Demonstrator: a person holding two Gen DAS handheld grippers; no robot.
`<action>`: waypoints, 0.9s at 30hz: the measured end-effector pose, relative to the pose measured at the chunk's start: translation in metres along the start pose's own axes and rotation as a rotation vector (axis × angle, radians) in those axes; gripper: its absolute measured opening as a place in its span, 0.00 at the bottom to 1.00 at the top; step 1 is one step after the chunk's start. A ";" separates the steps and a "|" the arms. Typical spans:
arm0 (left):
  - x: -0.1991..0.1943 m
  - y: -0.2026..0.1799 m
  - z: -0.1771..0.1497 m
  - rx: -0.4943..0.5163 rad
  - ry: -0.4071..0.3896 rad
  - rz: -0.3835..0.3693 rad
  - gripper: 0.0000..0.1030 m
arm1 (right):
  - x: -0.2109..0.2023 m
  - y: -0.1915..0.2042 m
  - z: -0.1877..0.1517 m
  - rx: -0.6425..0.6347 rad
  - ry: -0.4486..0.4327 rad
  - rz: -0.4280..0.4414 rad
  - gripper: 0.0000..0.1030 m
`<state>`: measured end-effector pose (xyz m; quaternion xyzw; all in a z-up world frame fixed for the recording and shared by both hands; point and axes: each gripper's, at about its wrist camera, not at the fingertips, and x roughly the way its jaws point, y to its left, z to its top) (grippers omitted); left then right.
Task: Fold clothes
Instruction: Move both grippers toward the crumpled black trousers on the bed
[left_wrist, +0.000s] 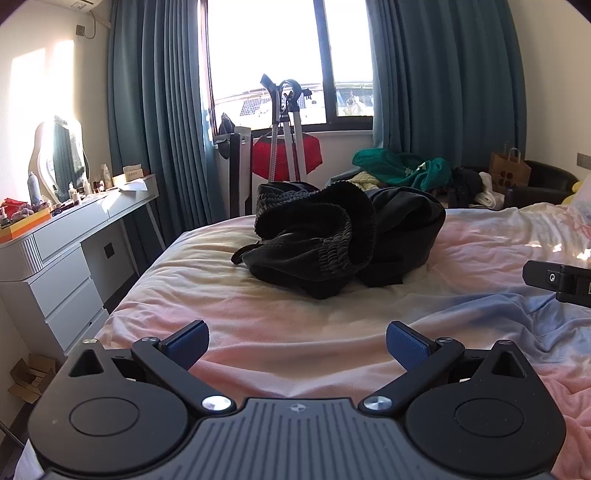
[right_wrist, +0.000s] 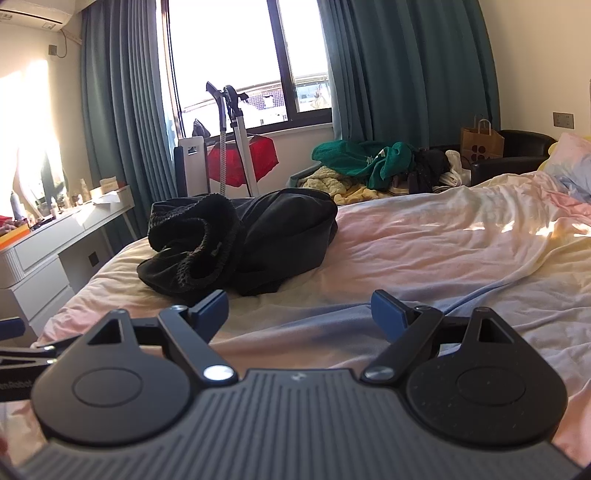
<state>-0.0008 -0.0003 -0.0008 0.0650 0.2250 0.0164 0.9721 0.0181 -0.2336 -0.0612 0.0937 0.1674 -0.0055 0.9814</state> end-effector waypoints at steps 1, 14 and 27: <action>0.000 0.000 -0.001 -0.001 -0.005 0.003 1.00 | 0.000 0.000 0.000 -0.003 0.000 -0.001 0.83; 0.000 0.000 -0.007 -0.019 -0.013 0.018 1.00 | -0.005 0.001 -0.002 -0.001 -0.006 0.004 0.83; 0.000 -0.002 -0.009 -0.044 -0.032 0.026 1.00 | -0.012 -0.002 -0.001 0.012 -0.016 0.037 0.83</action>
